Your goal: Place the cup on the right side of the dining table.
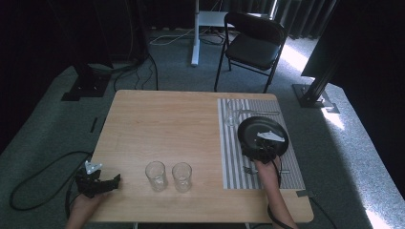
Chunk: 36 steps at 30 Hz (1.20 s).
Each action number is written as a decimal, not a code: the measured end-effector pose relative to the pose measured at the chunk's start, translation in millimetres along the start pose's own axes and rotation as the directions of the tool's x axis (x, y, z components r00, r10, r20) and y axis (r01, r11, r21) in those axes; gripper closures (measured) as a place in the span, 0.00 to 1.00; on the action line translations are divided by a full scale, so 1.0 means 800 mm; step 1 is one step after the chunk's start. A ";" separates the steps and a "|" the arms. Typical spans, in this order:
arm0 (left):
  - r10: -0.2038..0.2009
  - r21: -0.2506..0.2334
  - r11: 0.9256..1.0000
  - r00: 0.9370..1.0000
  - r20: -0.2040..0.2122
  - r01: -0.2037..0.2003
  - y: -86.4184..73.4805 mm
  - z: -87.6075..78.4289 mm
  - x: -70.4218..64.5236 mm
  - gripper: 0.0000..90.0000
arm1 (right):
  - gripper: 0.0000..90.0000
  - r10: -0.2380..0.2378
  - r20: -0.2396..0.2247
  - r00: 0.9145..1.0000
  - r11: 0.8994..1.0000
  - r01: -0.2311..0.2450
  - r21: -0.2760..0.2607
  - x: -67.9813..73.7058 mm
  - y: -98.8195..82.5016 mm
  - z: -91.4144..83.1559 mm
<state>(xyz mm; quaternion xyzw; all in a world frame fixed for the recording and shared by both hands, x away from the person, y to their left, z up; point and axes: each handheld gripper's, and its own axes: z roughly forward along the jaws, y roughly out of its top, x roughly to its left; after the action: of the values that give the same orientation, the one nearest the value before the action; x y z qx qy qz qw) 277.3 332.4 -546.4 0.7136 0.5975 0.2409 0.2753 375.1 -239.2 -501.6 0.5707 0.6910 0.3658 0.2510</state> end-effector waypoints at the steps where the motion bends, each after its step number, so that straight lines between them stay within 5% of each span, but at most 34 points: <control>1: 0.000 0.000 1.000 1.000 0.000 0.000 0.000 0.000 0.000 0.01 | 0.15 -0.002 0.006 1.000 1.000 0.002 0.003 -0.002 -0.003 -0.003; 11: 0.000 0.000 1.000 1.000 0.000 0.000 0.000 0.000 0.000 0.01 | 0.15 0.002 0.046 0.999 1.000 -0.001 -0.010 -0.015 -0.019 -0.021; 13: 0.000 0.000 1.000 1.000 0.000 0.000 0.000 0.000 0.000 0.01 | 0.14 -0.007 0.090 0.996 1.000 0.008 -0.012 -0.017 -0.027 -0.026; 21: 0.000 0.000 1.000 1.000 0.000 0.000 0.000 0.000 0.000 0.01 | 0.14 0.007 0.060 0.998 1.000 -0.008 0.008 -0.032 -0.051 -0.040; 36: -0.003 0.000 1.000 1.000 0.000 0.003 0.000 0.000 0.000 0.01 | 0.14 0.027 0.088 0.996 1.000 -0.027 0.007 -0.049 -0.089 -0.080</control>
<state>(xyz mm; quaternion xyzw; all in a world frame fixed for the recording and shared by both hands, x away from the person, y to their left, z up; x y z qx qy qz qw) 277.3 332.2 -546.3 0.7128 0.5983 0.2405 0.2758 291.6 -297.1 -521.6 0.5965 0.6731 0.3409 0.2736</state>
